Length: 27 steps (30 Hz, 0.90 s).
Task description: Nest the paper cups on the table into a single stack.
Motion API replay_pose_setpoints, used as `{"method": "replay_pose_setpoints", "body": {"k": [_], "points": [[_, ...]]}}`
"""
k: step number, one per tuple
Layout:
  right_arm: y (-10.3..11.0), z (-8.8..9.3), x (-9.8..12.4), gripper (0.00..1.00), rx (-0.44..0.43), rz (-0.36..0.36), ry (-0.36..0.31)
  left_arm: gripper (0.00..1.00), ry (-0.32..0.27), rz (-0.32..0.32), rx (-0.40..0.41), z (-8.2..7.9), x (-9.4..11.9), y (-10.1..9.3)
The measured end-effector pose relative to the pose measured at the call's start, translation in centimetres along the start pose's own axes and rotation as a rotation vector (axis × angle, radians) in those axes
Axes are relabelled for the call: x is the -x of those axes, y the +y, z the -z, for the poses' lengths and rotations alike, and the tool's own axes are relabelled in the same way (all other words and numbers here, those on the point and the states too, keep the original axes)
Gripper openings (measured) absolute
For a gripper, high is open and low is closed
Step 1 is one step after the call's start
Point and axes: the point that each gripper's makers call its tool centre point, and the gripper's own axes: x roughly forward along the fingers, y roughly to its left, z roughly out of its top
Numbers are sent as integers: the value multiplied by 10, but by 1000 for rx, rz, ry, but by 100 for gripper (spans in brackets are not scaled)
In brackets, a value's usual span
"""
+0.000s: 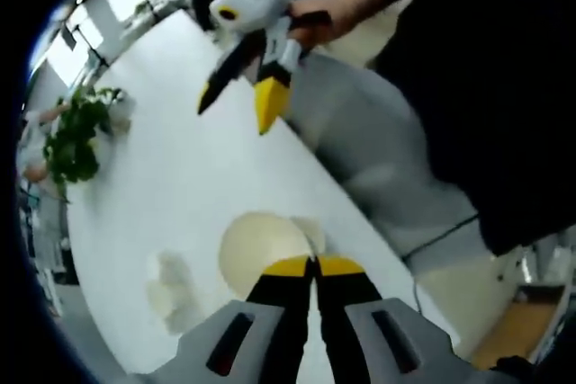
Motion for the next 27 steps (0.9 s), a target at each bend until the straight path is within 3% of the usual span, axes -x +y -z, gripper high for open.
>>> {"method": "replay_pose_setpoints", "body": {"k": [27], "points": [[-5,8,-4,92,-30,0,7,0,-9,27,22,8,-36,1]]}}
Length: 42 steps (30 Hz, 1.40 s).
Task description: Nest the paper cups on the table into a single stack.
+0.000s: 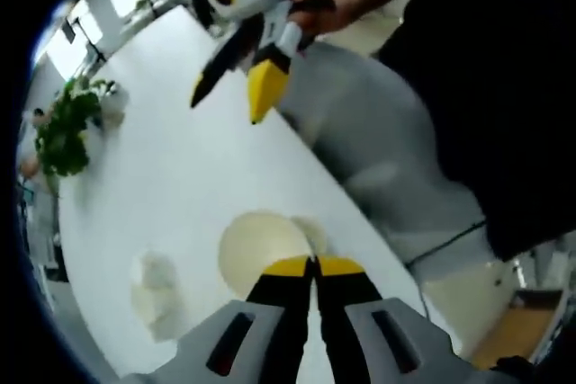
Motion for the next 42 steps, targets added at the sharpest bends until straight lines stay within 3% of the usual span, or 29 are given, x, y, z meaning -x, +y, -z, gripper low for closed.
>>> {"method": "replay_pose_setpoints", "body": {"k": [19,42], "points": [[-1,5,1,92,13,-3,21,0,14,-14,-4,7,-29,1],[-5,9,0,92,-3,-4,28,1,10,-24,61,24,-56,-2]]}}
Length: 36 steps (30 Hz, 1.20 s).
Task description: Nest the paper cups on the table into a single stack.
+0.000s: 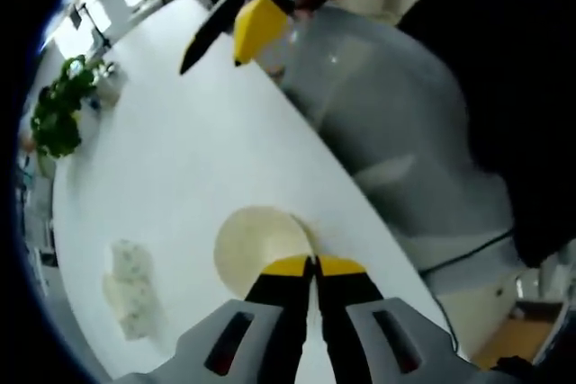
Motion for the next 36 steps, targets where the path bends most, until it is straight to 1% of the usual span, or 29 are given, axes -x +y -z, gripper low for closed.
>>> {"method": "replay_pose_setpoints", "body": {"k": [2,4,12,17,19,21,23,26,33,34,36], "points": [[-1,-1,0,92,-1,0,-1,1,5,1,2,2,-1,0],[-1,-1,-1,92,1,-1,1,1,7,-5,-15,3,-2,1],[-3,-3,-3,92,7,-6,9,1,1,7,20,4,-7,0],[-2,-3,-4,92,7,-9,10,2,-1,15,22,4,-9,-2],[-2,-3,-5,91,3,-11,8,4,-11,19,33,3,-8,-2],[-2,-3,-5,91,4,-11,10,6,-12,8,26,3,-7,0],[-2,-2,-5,91,2,-11,10,7,-14,9,33,4,-6,1],[-2,-1,-4,91,4,-8,12,9,-10,2,24,5,-5,2],[-1,-1,-5,91,1,-10,13,13,-25,3,30,0,-2,0],[0,-1,-5,91,0,-11,13,14,-36,13,46,-2,-1,-2],[1,-1,-5,91,0,-12,11,15,-47,9,53,-3,0,-1]]}}
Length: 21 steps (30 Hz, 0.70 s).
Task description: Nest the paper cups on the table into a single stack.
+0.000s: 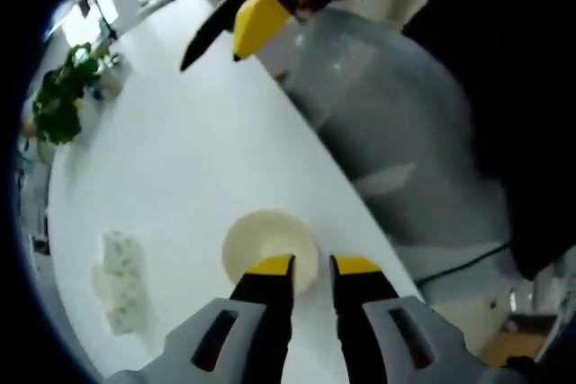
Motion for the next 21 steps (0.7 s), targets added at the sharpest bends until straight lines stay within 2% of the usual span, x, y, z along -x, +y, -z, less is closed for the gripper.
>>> {"method": "replay_pose_setpoints", "body": {"k": [7,14,17,19,21], "points": [[3,-2,2,91,6,0,-4,18,2,-35,-6,1,8,4],[4,-1,3,91,9,1,-3,19,-31,-54,28,-3,16,3],[6,-1,3,92,3,-3,-6,18,-48,-78,14,-4,23,5],[8,1,2,92,9,-7,0,18,-65,-82,66,-4,27,6],[10,1,1,91,13,-12,5,18,-84,-100,59,-7,31,7]]}}
